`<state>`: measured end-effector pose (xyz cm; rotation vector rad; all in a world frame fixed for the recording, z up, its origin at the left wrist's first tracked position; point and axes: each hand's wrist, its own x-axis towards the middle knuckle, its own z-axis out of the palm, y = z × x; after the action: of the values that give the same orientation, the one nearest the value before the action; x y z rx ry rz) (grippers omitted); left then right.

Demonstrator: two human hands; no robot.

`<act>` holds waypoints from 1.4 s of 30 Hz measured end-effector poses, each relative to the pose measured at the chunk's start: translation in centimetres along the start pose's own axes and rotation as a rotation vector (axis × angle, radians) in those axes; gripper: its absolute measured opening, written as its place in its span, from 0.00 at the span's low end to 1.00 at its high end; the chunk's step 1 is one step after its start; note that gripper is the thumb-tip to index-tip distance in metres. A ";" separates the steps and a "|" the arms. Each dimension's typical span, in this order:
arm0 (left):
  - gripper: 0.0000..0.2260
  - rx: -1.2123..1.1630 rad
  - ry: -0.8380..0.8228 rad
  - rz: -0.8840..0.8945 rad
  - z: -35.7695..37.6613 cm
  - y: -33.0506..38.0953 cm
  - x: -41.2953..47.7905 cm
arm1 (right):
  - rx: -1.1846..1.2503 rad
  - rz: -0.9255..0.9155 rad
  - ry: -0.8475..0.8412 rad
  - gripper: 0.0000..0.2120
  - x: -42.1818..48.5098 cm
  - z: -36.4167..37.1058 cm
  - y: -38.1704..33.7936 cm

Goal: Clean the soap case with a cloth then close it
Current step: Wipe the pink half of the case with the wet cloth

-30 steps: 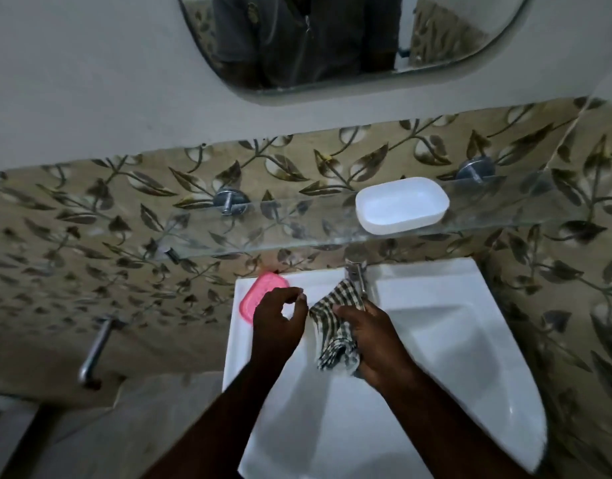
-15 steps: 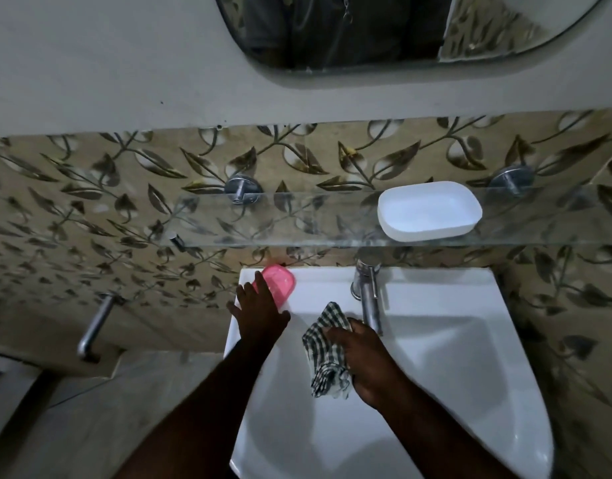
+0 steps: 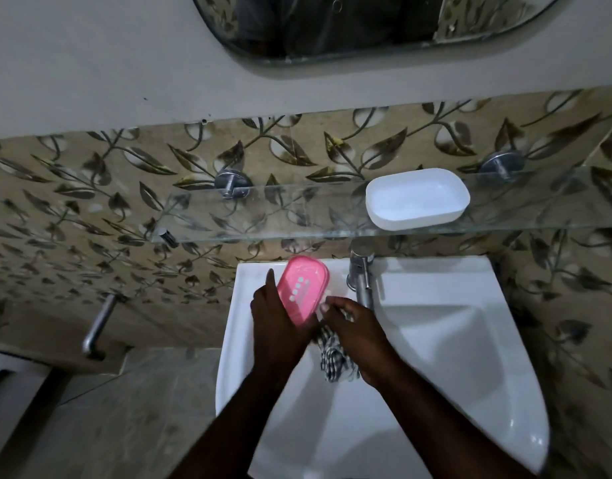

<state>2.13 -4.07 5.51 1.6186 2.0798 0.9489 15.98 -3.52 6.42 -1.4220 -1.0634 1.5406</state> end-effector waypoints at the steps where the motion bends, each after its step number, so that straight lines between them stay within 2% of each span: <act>1: 0.48 -0.007 0.019 0.032 0.1 0.5 -0.9 | -0.003 0.003 0.009 0.11 0.1 0.0 -0.1; 6: 0.46 -0.005 0.058 0.100 -0.3 0.6 -3.1 | -0.063 -0.073 0.026 0.16 -0.3 0.1 -0.2; 9: 0.44 -0.175 0.041 0.020 -1.5 0.8 -3.4 | -0.076 -0.040 -0.002 0.18 -0.7 -0.1 -0.1; 10: 0.40 -0.289 0.061 -0.053 -2.0 0.7 -3.0 | -0.081 -0.025 -0.041 0.19 -0.7 -0.4 -0.1; 12: 0.24 -0.527 0.048 -0.270 -3.5 0.0 -1.6 | -0.088 -0.016 -0.142 0.19 -1.3 -1.0 -0.8; 13: 0.19 -0.660 -0.048 -0.394 -4.3 -0.5 -0.6 | -0.089 -0.016 -0.186 0.20 -1.6 -1.2 -1.1; 14: 0.21 -0.793 -0.204 -0.491 -4.9 -1.1 0.0 | -0.086 -0.006 -0.224 0.21 -1.8 -1.2 -1.3; 16: 0.30 -1.066 -0.490 -0.574 -5.7 -1.7 0.3 | -0.047 0.025 -0.292 0.18 -2.2 -1.1 -1.6; 17: 0.33 -1.194 -0.574 -0.619 -5.8 -1.7 0.2 | -0.033 0.028 -0.331 0.17 -2.7 -0.8 -2.1; 20: 0.38 -1.463 -0.749 -0.740 -5.2 -1.8 -0.8 | -0.145 -0.027 -0.343 0.18 -3.1 0.2 -2.8; 22: 0.40 -1.564 -0.784 -0.714 -5.0 -2.3 -1.2 | -0.222 -0.070 -0.304 0.16 -3.6 0.5 -3.5; 25: 0.36 -1.691 -0.782 -0.654 -4.8 -2.4 -1.1 | -0.185 -0.026 -0.324 0.18 -4.3 -0.1 -4.7; 28: 0.32 -1.726 -0.856 -0.641 -5.0 -1.9 -0.4 | -0.258 -0.069 -0.309 0.15 -5.0 -1.4 -6.3; 30: 0.30 -1.742 -0.859 -0.619 -5.3 -1.7 0.2 | -0.480 -0.135 -0.187 0.10 -5.1 -2.3 -7.4; 32: 0.29 -1.765 -0.897 -0.610 -5.3 -1.3 0.9 | -0.645 -0.156 -0.035 0.18 -5.5 -3.2 -9.0; 33: 0.28 -1.759 -0.901 -0.614 -5.5 -1.0 1.1 | -0.652 -0.174 0.016 0.22 -5.9 -3.4 -9.9; 35: 0.28 -1.720 -0.907 -0.607 -5.5 -0.5 1.4 | -0.566 -0.222 0.070 0.21 -6.8 -3.2 -11.4; 39: 0.28 -1.629 -0.800 -0.632 -5.2 0.1 1.4 | -0.164 -0.207 -0.042 0.07 -7.2 0.1 -11.3; 42: 0.24 -1.601 -0.757 -0.621 -5.5 0.5 1.2 | -0.063 -0.170 -0.017 0.02 -6.5 2.4 -9.9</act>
<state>-1.30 -4.51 9.92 0.2846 0.6383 1.0019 14.07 -6.27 18.07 -1.3257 -1.2207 1.4103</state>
